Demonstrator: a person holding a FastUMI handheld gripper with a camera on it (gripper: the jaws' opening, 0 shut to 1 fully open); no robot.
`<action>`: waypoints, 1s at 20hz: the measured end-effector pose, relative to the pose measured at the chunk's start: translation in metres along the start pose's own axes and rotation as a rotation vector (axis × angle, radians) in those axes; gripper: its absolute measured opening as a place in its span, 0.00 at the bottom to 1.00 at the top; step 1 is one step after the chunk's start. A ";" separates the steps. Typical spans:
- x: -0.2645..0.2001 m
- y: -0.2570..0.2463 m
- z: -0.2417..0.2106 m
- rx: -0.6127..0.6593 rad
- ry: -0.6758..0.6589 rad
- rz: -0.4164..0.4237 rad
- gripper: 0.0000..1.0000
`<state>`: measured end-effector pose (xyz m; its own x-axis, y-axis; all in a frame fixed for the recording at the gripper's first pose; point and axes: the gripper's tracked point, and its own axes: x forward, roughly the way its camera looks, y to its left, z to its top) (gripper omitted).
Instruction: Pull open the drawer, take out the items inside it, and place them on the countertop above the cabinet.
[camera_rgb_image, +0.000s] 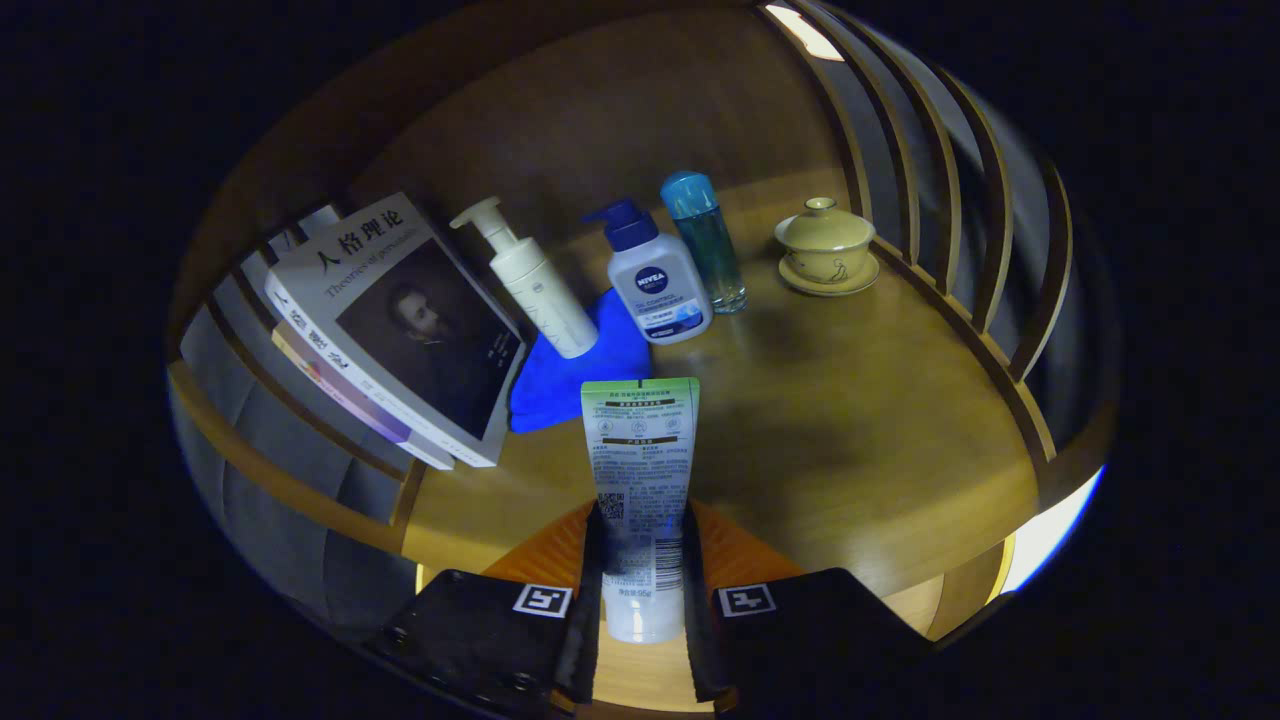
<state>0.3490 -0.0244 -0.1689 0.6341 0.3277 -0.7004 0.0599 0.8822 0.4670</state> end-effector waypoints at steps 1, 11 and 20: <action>0.004 -0.002 -0.001 0.004 0.001 -0.009 0.40; 0.023 0.009 -0.004 0.028 -0.039 0.006 0.58; -0.061 0.031 0.013 -0.193 -0.340 -0.012 0.98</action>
<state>0.3228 -0.0213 -0.1047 0.8556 0.2148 -0.4710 -0.0565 0.9432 0.3274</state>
